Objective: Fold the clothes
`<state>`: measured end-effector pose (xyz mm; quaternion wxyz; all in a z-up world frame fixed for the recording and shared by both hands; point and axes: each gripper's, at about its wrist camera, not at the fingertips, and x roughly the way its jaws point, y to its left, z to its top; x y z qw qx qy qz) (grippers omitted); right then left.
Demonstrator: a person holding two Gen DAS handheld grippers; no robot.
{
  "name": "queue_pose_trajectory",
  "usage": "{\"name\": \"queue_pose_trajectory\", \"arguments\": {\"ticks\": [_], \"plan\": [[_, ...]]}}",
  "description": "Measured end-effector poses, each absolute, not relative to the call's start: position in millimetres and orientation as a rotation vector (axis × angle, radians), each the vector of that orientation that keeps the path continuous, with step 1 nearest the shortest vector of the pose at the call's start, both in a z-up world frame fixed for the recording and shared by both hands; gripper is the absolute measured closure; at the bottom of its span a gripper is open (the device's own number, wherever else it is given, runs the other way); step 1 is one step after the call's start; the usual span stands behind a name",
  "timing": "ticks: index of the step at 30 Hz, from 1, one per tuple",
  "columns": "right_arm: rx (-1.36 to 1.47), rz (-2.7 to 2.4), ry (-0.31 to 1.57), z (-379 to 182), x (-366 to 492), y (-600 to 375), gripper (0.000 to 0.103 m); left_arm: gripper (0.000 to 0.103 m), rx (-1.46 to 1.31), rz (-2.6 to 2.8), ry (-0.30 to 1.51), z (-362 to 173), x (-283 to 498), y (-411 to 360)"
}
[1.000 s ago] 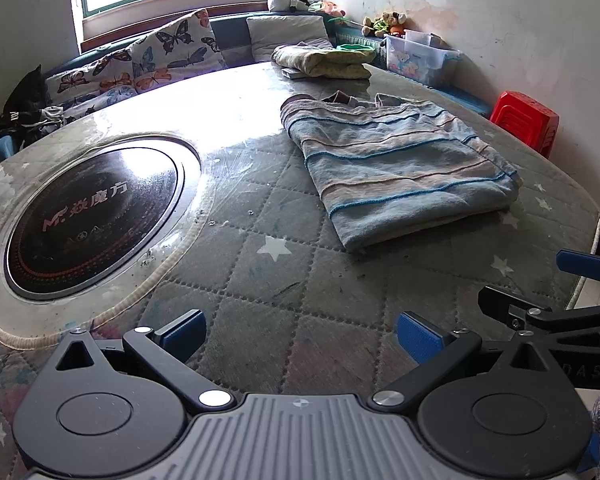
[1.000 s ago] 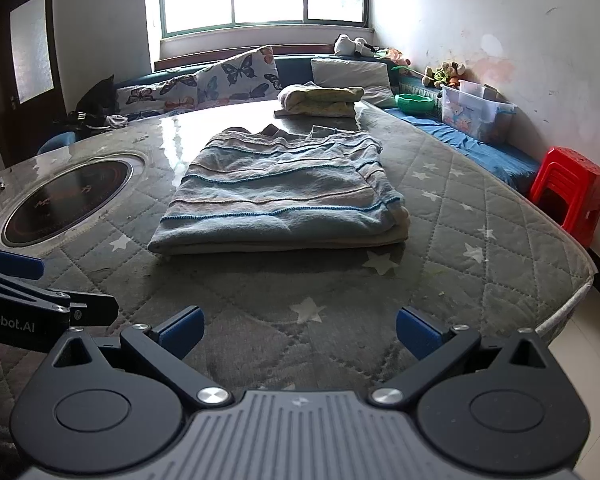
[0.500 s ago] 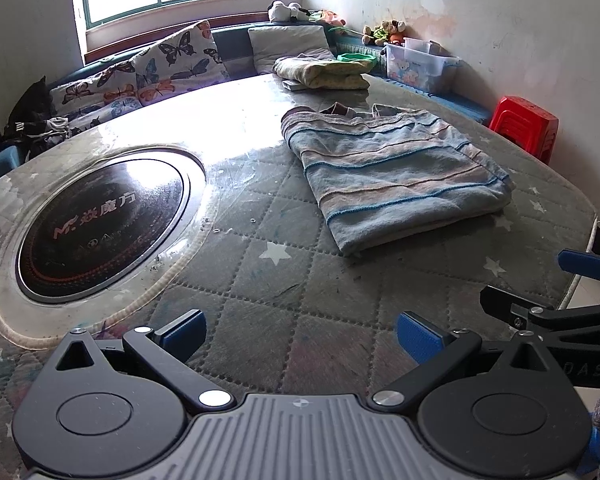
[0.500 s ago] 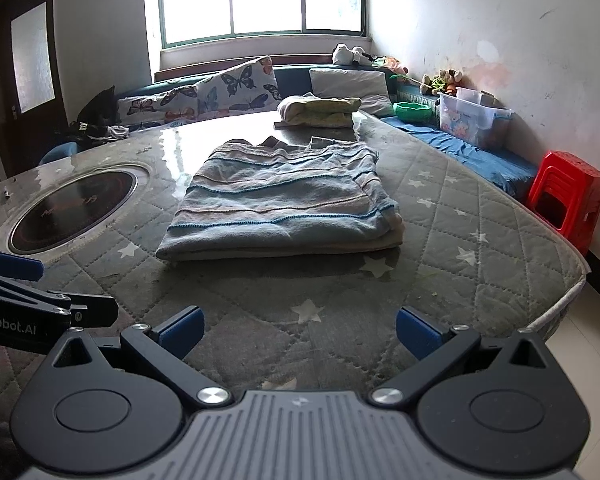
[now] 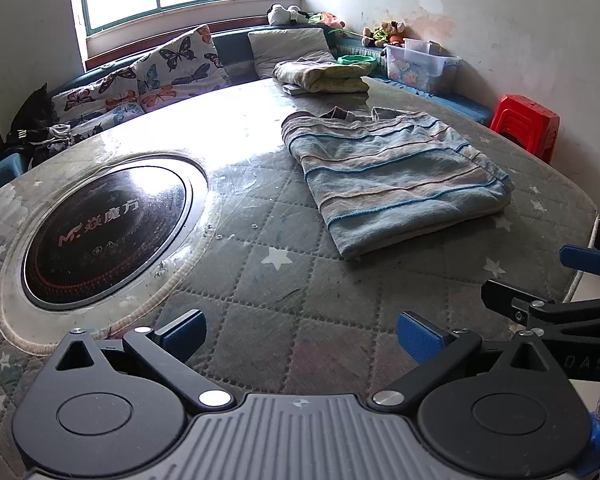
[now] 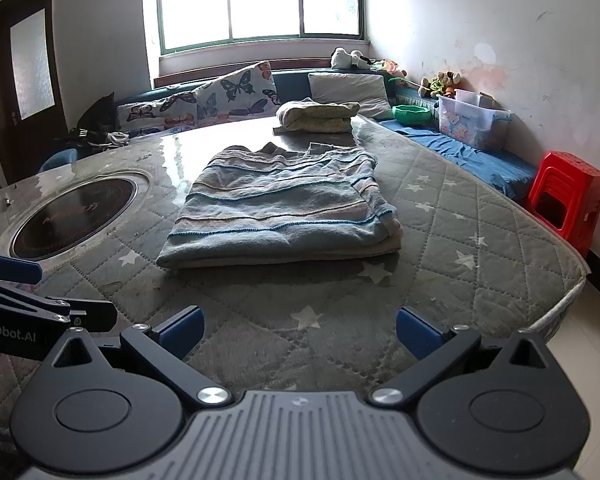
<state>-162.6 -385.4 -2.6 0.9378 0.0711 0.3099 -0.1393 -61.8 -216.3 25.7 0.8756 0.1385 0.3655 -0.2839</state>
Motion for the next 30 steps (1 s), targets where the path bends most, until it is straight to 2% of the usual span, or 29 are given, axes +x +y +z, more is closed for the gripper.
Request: {"name": "queue_pose_trajectory", "arguments": {"ticks": [30], "plan": [[0.172,-0.303,0.699,-17.4,-109.2,-420.0,0.0,0.0,0.326,-0.591,0.786,25.4,-7.6,-250.3]]}}
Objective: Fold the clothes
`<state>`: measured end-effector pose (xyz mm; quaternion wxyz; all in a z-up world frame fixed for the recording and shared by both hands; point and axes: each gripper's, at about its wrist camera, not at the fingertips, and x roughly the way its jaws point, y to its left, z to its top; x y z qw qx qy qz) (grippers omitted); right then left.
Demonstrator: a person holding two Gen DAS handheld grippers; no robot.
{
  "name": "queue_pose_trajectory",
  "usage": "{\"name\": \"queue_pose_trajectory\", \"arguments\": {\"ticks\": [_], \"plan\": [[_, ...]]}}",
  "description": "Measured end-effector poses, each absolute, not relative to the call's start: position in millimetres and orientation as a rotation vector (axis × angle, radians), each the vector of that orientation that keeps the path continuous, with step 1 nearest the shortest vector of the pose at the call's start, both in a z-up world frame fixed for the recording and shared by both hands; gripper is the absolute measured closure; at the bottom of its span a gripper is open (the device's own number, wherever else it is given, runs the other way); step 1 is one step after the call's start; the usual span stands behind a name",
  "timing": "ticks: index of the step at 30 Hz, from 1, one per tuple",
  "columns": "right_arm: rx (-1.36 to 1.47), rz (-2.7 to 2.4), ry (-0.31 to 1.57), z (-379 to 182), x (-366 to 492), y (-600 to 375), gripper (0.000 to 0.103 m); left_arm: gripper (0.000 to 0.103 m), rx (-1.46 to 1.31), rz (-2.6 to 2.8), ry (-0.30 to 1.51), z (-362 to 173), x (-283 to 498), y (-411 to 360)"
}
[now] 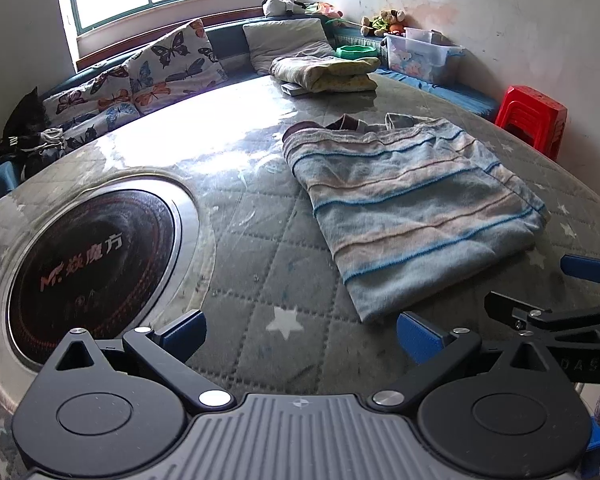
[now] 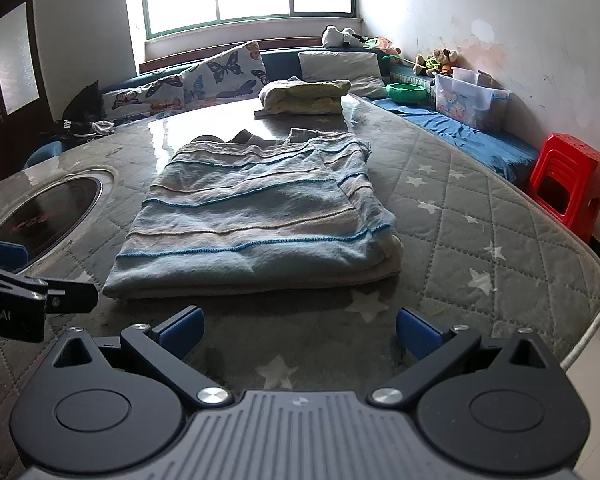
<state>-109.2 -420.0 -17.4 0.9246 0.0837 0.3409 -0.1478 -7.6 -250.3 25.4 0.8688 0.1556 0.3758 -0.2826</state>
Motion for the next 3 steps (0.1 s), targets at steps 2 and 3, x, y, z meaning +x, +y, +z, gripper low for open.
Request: {"name": "queue_pose_trajectory", "arguments": {"ticks": [2,3], "plan": [[0.173,-0.304,0.702,-18.1,-106.9,-421.6,0.0,0.0,0.328,-0.588,0.785,25.0,-5.0,-250.3],[0.174,-0.304,0.703,-18.6,-105.9,-422.5,0.0,0.0,0.329,-0.587,0.785,24.8,-3.7,-250.1]]}}
